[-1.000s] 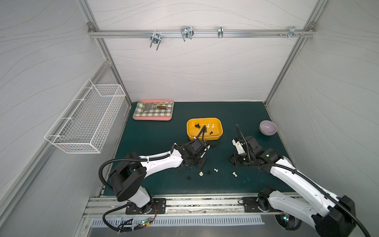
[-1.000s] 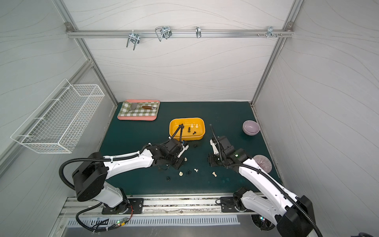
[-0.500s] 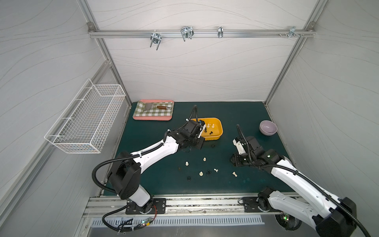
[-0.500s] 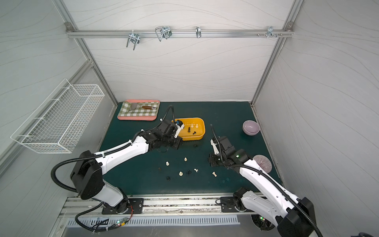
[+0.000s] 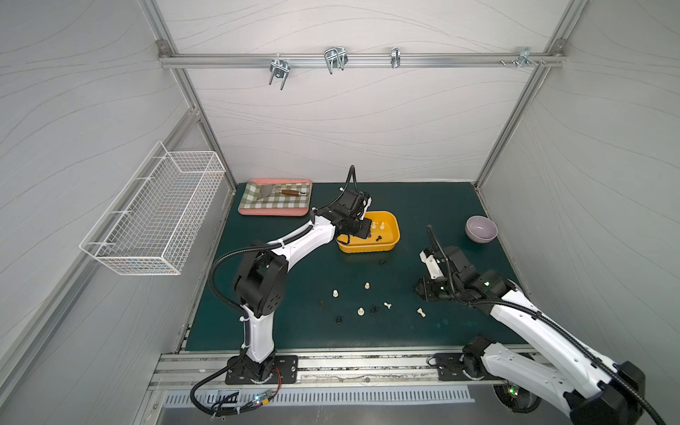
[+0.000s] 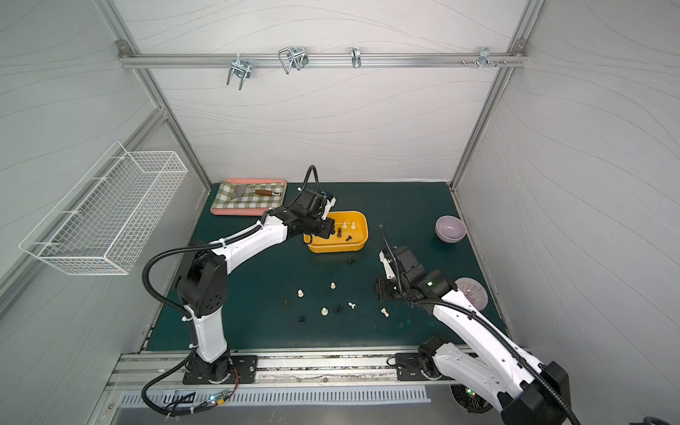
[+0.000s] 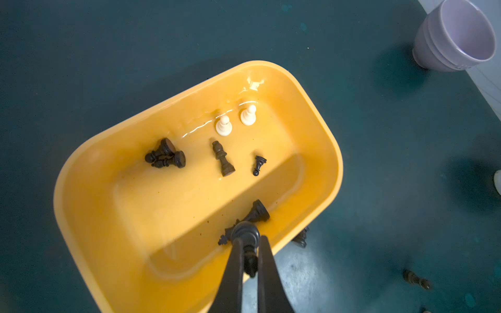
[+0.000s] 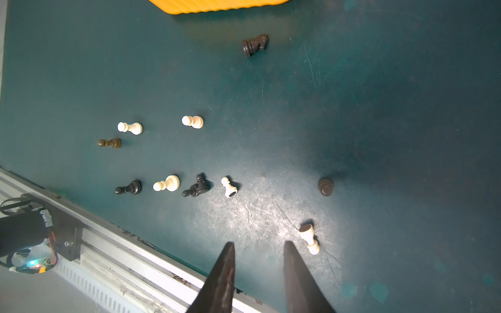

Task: Put the chess pieces into the storage box
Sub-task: Place the chess piece in the storage box.

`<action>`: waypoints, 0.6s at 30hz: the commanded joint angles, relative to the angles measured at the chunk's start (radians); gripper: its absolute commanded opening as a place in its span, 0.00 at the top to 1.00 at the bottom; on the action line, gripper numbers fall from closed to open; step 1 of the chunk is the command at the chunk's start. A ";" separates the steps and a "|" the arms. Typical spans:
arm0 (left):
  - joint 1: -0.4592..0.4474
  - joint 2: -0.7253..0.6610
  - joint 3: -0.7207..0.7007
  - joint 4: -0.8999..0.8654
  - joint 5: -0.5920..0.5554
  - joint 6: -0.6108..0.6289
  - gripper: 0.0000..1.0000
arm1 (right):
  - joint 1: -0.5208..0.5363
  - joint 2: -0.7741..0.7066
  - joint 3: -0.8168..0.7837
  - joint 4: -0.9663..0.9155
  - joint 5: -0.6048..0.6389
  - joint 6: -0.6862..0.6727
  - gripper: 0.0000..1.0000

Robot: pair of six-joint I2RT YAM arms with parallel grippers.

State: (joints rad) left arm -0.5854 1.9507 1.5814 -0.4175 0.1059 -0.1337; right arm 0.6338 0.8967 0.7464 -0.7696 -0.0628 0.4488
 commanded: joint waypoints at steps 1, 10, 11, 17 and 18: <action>0.017 0.083 0.113 -0.025 0.005 0.023 0.98 | 0.006 -0.026 0.004 -0.044 0.010 0.020 0.67; 0.048 0.279 0.349 -0.088 0.012 0.031 0.98 | 0.021 -0.051 -0.016 -0.046 0.017 0.044 0.67; 0.048 0.297 0.372 -0.097 0.012 0.032 0.98 | 0.021 -0.053 -0.016 -0.046 0.018 0.046 0.67; 0.057 0.380 0.461 -0.102 0.037 0.046 0.97 | 0.027 -0.056 -0.018 -0.047 0.022 0.051 0.67; 0.058 0.392 0.472 -0.107 0.041 0.042 0.97 | 0.027 -0.056 -0.018 -0.048 0.023 0.051 0.68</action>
State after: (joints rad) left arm -0.5339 2.3051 1.9968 -0.5144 0.1219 -0.1108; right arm 0.6533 0.8524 0.7353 -0.7952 -0.0582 0.4835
